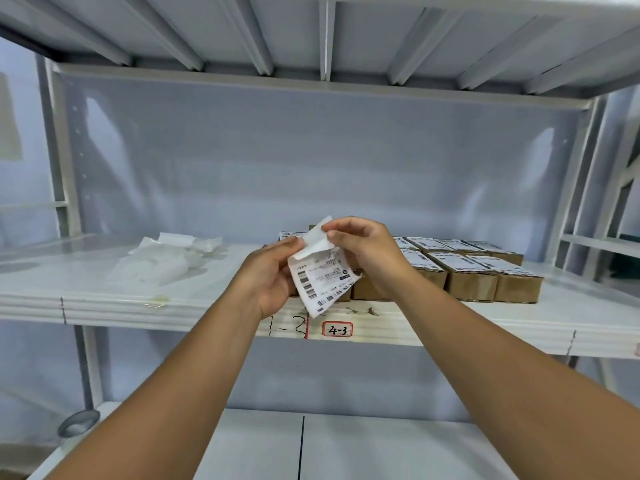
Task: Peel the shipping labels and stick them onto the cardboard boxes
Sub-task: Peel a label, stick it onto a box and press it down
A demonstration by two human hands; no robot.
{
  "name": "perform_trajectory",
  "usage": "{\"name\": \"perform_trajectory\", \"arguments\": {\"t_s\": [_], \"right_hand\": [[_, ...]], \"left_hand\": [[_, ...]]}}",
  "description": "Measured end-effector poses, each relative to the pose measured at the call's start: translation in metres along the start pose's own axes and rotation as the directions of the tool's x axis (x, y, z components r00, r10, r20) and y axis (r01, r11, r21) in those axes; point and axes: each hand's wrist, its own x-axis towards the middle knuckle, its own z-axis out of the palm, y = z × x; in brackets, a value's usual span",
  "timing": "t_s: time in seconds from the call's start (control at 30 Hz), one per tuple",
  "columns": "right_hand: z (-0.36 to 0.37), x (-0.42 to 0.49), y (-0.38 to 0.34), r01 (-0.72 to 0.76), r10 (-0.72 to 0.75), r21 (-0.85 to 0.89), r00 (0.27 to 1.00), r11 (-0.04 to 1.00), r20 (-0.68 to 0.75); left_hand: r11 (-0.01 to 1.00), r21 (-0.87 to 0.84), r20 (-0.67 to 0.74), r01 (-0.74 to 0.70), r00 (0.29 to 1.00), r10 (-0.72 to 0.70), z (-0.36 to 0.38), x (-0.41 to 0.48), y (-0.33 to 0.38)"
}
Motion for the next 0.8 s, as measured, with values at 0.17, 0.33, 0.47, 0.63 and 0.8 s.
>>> {"name": "perform_trajectory", "arguments": {"t_s": [0.17,0.33,0.47,0.63,0.8], "right_hand": [[-0.002,-0.006,0.006,-0.037,0.037,-0.085,0.999,0.996,0.006],[-0.007,-0.007,0.014,-0.073,0.080,0.075,0.993,0.995,-0.086],[-0.018,-0.008,0.016,-0.105,0.157,0.253,0.968,0.962,-0.193],[-0.024,-0.005,0.018,-0.117,0.256,0.390,0.910,0.913,-0.327],[-0.024,-0.003,0.022,-0.143,0.326,0.456,0.877,0.878,-0.352]], "left_hand": [[0.982,0.126,-0.200,-0.138,0.966,0.162,0.005,0.002,-0.001],[0.979,0.120,-0.270,-0.165,0.943,0.192,0.000,0.007,-0.003],[0.953,0.240,-0.312,-0.186,0.914,0.257,-0.017,0.012,-0.011],[0.969,0.133,-0.391,-0.206,0.888,0.243,-0.026,0.015,-0.017],[0.898,-0.017,-0.593,-0.439,0.727,0.345,-0.026,0.015,-0.011]]}}
